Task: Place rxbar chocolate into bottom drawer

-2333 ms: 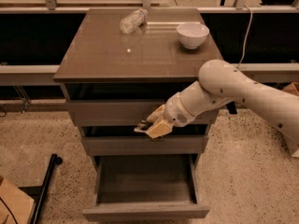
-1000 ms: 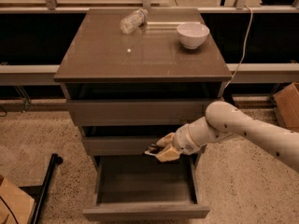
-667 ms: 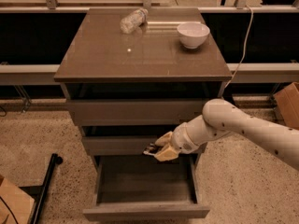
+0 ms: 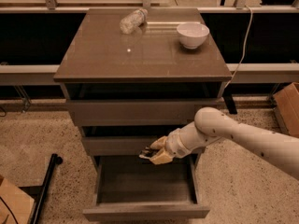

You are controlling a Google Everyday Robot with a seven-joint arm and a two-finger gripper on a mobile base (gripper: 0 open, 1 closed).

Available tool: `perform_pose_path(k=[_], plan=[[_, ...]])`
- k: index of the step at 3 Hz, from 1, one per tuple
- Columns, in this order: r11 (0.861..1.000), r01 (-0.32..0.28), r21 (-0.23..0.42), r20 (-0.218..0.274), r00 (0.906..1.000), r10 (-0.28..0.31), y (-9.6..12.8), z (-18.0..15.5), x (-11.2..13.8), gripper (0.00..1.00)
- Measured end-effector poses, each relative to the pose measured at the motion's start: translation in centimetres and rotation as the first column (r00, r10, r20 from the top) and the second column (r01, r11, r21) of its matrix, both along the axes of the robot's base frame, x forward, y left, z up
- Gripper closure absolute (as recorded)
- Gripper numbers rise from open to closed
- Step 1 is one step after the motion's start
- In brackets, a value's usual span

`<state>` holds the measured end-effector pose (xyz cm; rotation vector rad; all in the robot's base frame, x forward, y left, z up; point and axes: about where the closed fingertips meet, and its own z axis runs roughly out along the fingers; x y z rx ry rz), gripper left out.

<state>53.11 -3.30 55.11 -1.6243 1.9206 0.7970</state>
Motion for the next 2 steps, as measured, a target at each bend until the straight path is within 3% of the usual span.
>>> perform_pose_path(k=[1, 2], plan=[[0.998, 0.021, 0.054, -0.039, 0.9991, -0.019, -0.2, -5.8, 0.3, 1.0], [0.996, 0.068, 0.061, -0.118, 0.9912, -0.06, -0.4, -11.2, -0.1, 1.0]])
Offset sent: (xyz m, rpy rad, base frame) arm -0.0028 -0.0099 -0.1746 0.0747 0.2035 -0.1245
